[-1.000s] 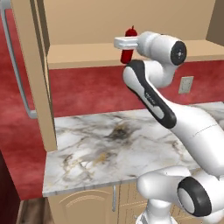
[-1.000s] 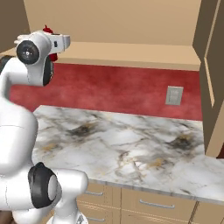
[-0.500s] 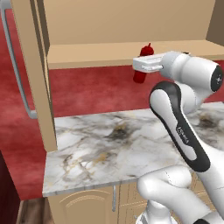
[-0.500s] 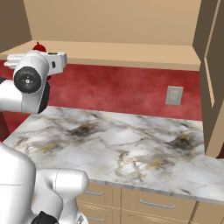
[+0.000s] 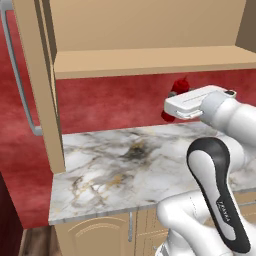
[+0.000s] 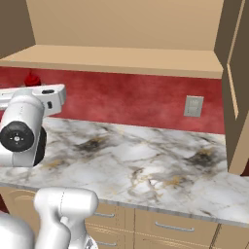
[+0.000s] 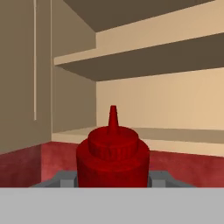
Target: Collect the paprika, ketchup, and shaker from the cabinet and place them next to the stove.
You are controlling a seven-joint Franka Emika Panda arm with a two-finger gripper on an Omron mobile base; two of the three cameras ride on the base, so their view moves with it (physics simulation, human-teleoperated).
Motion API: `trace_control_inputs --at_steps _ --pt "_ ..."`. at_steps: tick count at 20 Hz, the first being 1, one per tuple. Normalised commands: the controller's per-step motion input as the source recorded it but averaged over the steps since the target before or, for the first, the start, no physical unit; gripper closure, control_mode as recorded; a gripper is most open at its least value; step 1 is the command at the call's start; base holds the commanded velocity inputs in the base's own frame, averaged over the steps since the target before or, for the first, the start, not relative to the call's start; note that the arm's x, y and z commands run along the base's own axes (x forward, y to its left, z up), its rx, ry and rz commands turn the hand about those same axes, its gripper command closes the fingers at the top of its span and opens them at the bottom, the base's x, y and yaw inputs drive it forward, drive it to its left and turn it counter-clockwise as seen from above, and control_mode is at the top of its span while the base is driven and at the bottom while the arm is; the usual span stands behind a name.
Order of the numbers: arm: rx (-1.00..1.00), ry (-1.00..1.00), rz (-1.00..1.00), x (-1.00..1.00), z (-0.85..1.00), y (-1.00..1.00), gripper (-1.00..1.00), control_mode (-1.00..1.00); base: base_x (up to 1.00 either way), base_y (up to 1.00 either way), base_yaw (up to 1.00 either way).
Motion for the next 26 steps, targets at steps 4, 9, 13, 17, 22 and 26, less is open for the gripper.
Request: trace_control_inputs --at_steps 4,9,13,17,22,26 --pt "-0.03 0.0 0.0 0.0 -0.05 0.01 1.0 1.0 -0.03 0.0 0.0" --pt "0.0 0.0 0.0 0.0 0.0 0.0 1.0 1.0 -0.66 -0.26 0.0" --pt "0.0 0.0 0.0 0.0 0.0 0.0 1.0 1.0 -0.9 -0.56 0.0" --pt "0.0 0.0 0.0 0.0 0.0 0.0 1.0 1.0 -0.73 -0.68 0.0" --pt "0.0 0.0 0.0 0.0 0.0 0.0 1.0 1.0 -0.5 -0.76 0.0" --pt "0.0 0.0 0.0 0.0 0.0 0.0 1.0 1.0 -0.5 -0.77 0.0"
